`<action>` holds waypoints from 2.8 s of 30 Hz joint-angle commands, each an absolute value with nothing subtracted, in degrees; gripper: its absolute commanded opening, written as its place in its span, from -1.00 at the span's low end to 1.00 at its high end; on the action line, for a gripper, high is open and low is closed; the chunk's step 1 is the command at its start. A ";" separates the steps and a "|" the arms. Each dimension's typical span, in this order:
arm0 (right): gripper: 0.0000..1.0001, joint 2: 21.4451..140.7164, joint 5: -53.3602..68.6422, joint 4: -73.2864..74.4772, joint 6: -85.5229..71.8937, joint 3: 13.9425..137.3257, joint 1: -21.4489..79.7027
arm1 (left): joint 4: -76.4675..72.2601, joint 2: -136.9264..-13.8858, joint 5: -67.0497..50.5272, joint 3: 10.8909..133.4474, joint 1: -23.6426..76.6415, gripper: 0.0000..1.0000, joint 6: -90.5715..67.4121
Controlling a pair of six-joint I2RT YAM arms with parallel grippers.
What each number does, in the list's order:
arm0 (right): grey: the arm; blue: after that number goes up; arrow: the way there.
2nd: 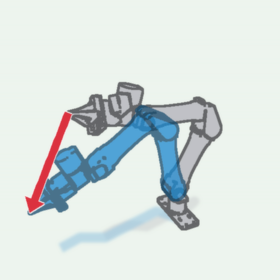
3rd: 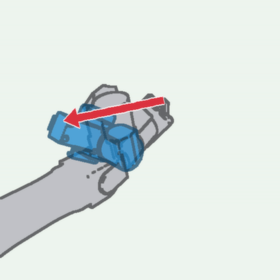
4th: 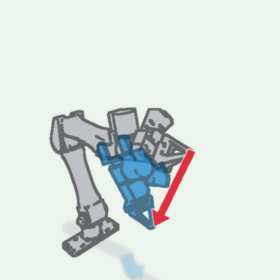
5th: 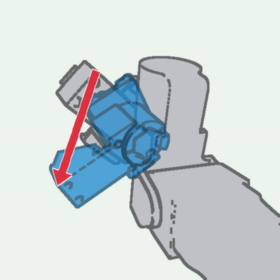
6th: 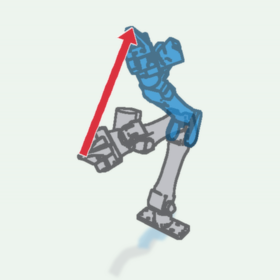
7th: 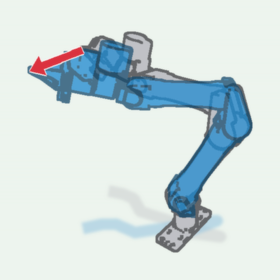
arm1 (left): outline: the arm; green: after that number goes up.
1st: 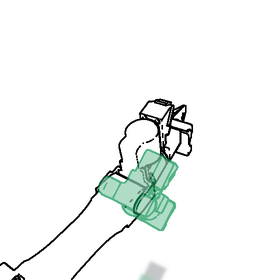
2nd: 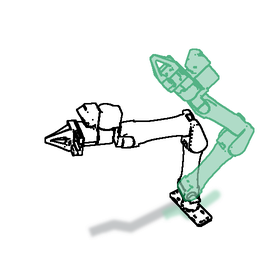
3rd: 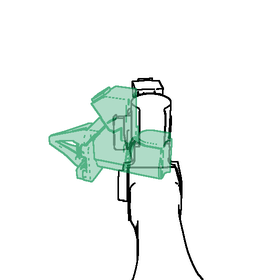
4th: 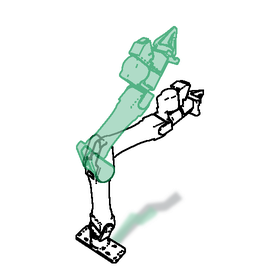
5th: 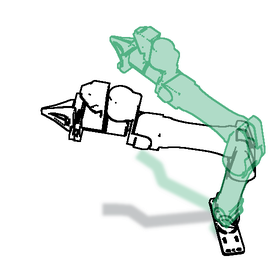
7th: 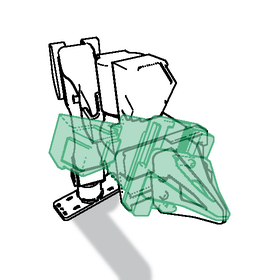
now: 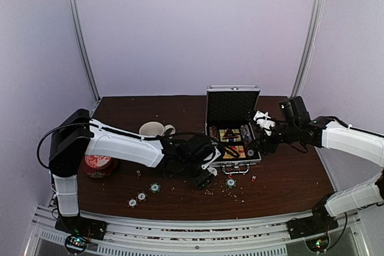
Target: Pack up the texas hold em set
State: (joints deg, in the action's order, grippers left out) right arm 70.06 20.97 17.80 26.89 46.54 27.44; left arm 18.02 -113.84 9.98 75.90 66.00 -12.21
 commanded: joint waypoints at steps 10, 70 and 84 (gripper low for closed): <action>0.42 71.49 14.85 13.95 29.84 44.06 27.43 | 13.67 -122.48 10.45 84.74 65.37 0.45 -16.24; 0.50 91.72 18.19 39.74 37.61 71.42 42.29 | 20.13 -91.17 21.68 87.45 57.76 0.58 -5.70; 0.41 111.44 8.93 51.25 45.62 86.18 57.44 | 0.55 -74.25 25.65 66.50 50.72 0.73 -3.38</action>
State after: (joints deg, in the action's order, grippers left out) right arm 109.73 13.26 47.18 42.50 84.58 55.64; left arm 8.88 -78.19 22.57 68.88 50.59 -5.13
